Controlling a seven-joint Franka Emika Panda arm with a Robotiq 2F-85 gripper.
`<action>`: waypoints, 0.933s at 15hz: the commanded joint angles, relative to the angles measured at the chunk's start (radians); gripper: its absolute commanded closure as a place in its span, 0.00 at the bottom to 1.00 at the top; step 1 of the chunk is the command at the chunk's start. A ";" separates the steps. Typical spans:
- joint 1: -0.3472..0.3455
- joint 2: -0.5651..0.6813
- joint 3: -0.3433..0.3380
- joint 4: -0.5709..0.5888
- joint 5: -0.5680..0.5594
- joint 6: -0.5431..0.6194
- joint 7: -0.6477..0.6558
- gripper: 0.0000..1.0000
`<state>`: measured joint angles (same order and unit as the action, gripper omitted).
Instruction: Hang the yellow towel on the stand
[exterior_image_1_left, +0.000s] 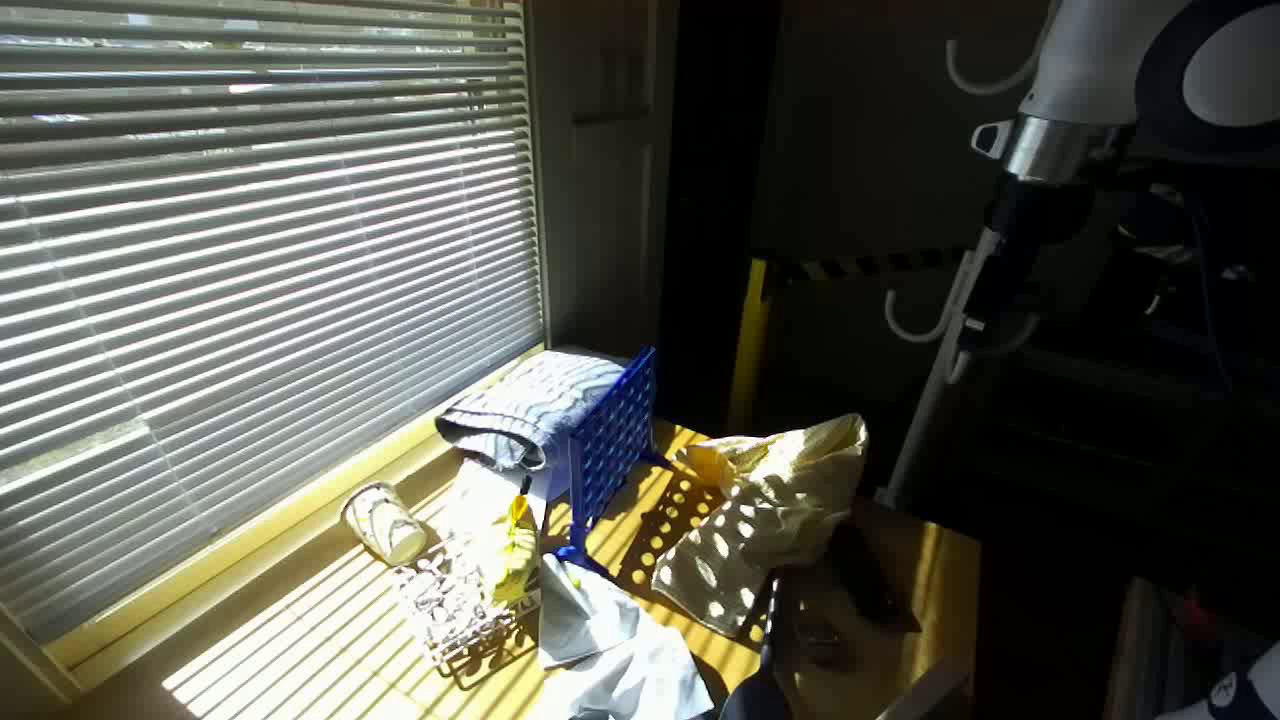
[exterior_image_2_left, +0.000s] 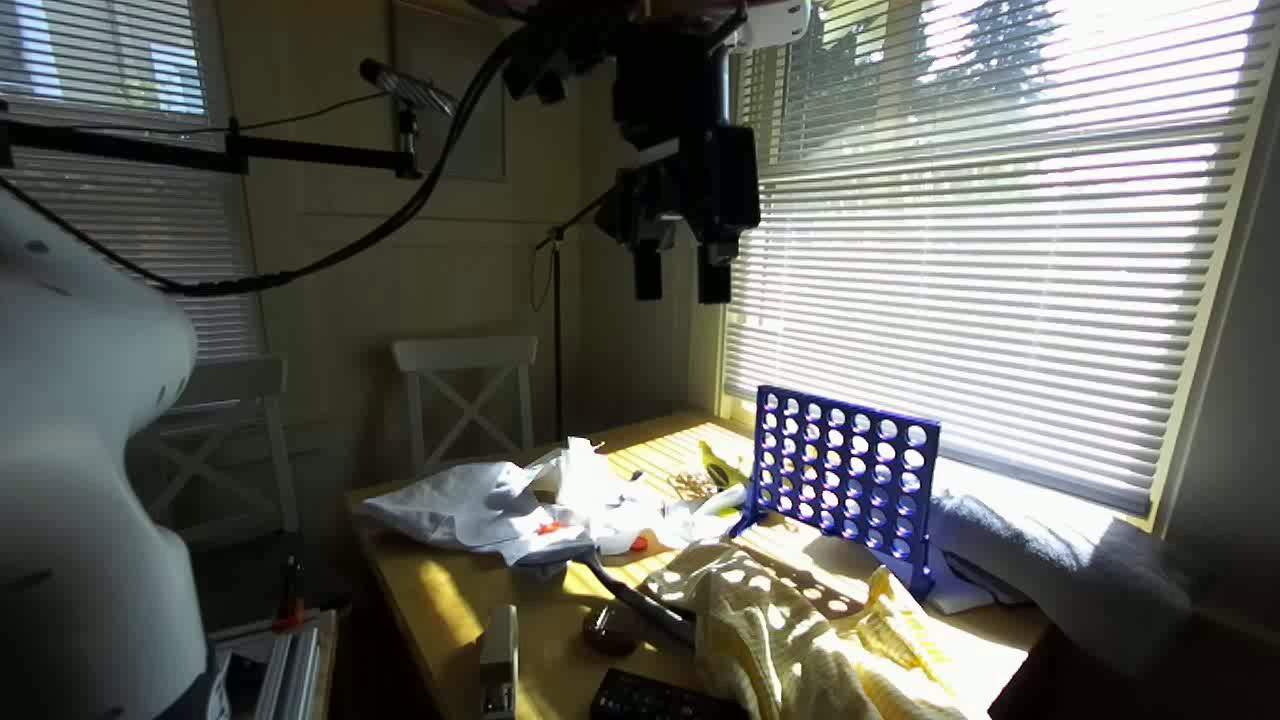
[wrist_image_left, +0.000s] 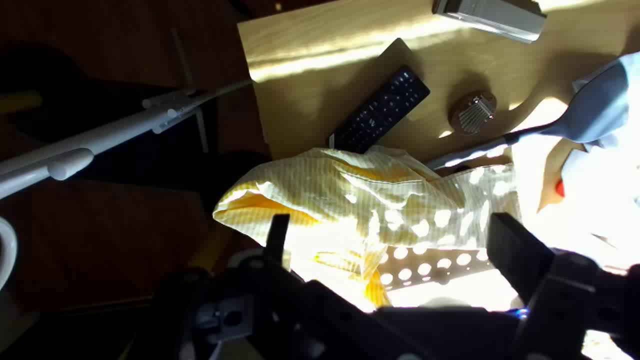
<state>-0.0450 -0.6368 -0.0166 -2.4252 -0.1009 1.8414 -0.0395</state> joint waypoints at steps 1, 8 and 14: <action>0.006 0.001 -0.004 0.003 -0.003 -0.003 0.003 0.00; -0.003 0.060 0.012 -0.012 -0.004 0.080 0.062 0.00; -0.020 0.262 0.060 -0.073 -0.015 0.507 0.243 0.00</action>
<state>-0.0508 -0.4841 0.0150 -2.4895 -0.1042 2.1915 0.1228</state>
